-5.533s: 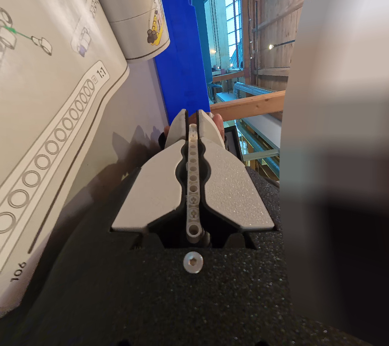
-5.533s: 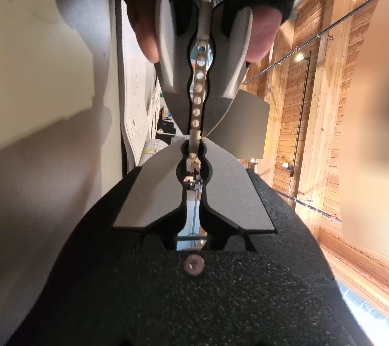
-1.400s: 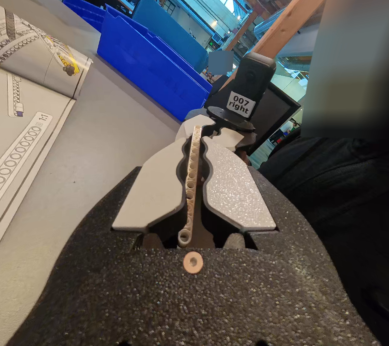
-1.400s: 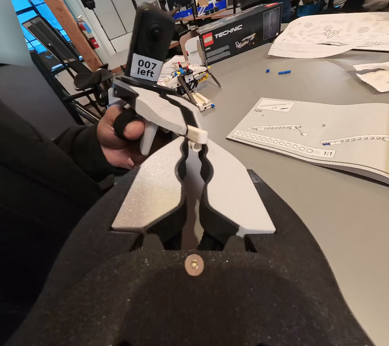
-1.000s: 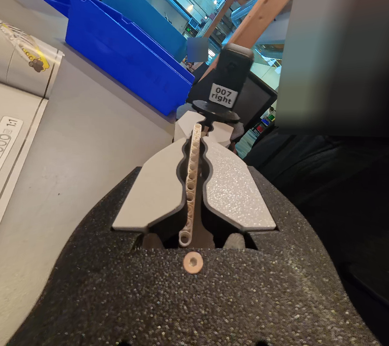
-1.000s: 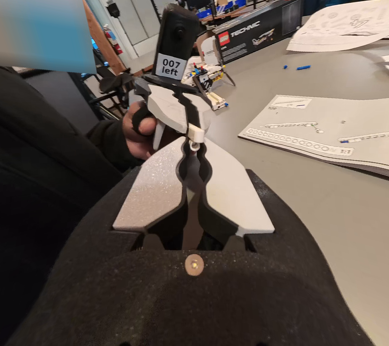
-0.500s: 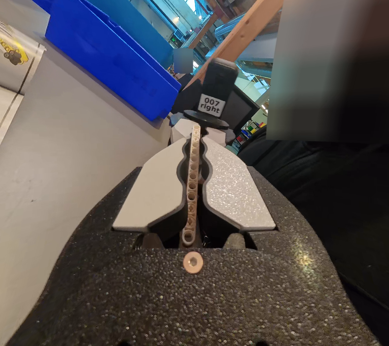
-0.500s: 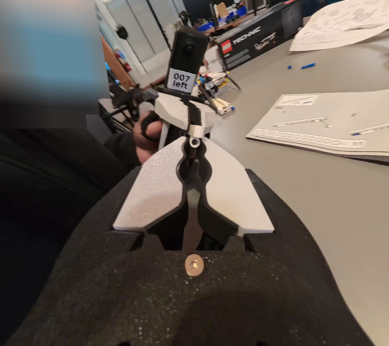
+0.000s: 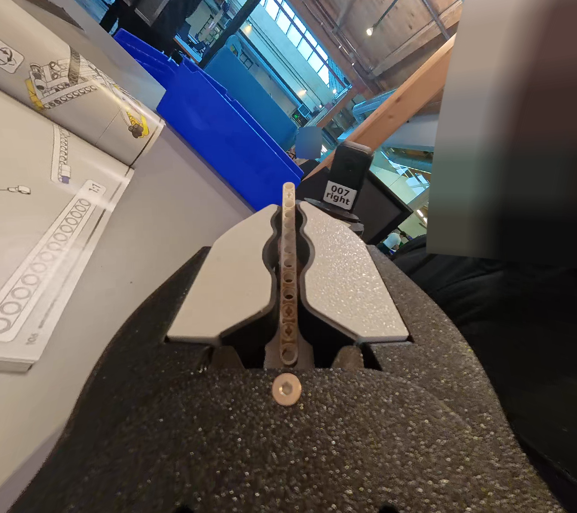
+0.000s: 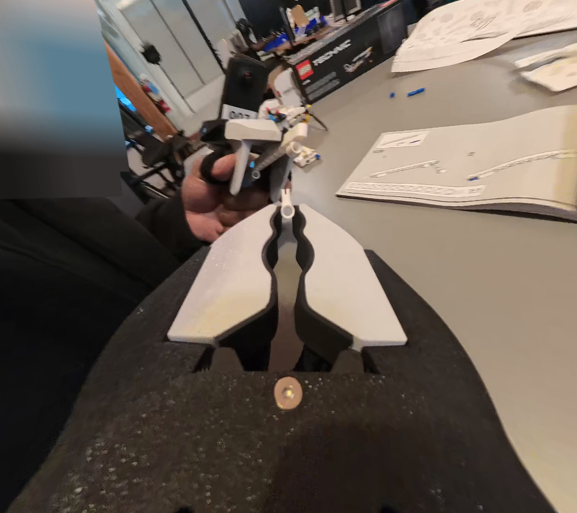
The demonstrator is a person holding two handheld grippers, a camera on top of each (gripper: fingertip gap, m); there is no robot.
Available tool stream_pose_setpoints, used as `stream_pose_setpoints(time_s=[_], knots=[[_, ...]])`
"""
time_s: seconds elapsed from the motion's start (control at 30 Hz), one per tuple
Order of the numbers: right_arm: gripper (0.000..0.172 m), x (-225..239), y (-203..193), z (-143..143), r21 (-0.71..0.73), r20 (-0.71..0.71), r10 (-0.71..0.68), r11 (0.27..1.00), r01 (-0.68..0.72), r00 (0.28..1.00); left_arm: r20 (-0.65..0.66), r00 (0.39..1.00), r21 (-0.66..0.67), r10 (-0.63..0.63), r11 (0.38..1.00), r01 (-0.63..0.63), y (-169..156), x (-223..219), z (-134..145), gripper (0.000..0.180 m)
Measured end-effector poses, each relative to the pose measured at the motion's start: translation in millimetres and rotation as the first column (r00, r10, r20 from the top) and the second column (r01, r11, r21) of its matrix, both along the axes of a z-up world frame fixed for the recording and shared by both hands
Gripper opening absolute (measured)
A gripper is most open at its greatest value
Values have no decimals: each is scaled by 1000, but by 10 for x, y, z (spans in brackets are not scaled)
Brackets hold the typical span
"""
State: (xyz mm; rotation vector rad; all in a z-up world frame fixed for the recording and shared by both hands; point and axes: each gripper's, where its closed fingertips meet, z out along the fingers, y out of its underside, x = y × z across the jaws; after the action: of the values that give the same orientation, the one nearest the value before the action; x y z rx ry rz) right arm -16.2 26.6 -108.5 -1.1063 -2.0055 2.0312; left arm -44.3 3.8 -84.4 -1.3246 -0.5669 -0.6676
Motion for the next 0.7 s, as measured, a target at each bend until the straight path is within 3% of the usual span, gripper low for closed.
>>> stream_pose_setpoints(time_s=[0.1, 0.2, 0.27, 0.37, 0.53, 0.63, 0.7], knots=[[7, -54, 279, 6, 153, -81, -108, 981, 120, 991, 11, 999, 31, -34, 999, 34, 49, 22, 24, 8], [7, -54, 738, 167, 322, -183, -209, 911, 260, 961, 81, 995, 101, -53, 994, 44, 80, -27, 63, 8], [7, -33, 1126, 333, 409, -251, -286, 834, 369, 925, 95, 993, 116, -70, 992, 59, 117, -24, 70, 8], [7, -2, 1902, 570, 512, -322, -441, 663, 546, 838, 61, 994, 97, -91, 992, 85, 167, 37, 63, 8], [11, -1, 2841, 344, 646, -248, -616, 470, 601, 748, 38, 995, 95, -94, 991, 90, 172, 66, 68, 8], [21, -10, 3004, 121, 705, -217, -643, 417, 574, 734, 34, 996, 94, -84, 992, 81, 166, 64, 69, 8], [24, -1, 3000, 128, 723, -245, -643, 377, 578, 726, 25, 997, 84, -76, 994, 74, 174, 72, 61, 8]])
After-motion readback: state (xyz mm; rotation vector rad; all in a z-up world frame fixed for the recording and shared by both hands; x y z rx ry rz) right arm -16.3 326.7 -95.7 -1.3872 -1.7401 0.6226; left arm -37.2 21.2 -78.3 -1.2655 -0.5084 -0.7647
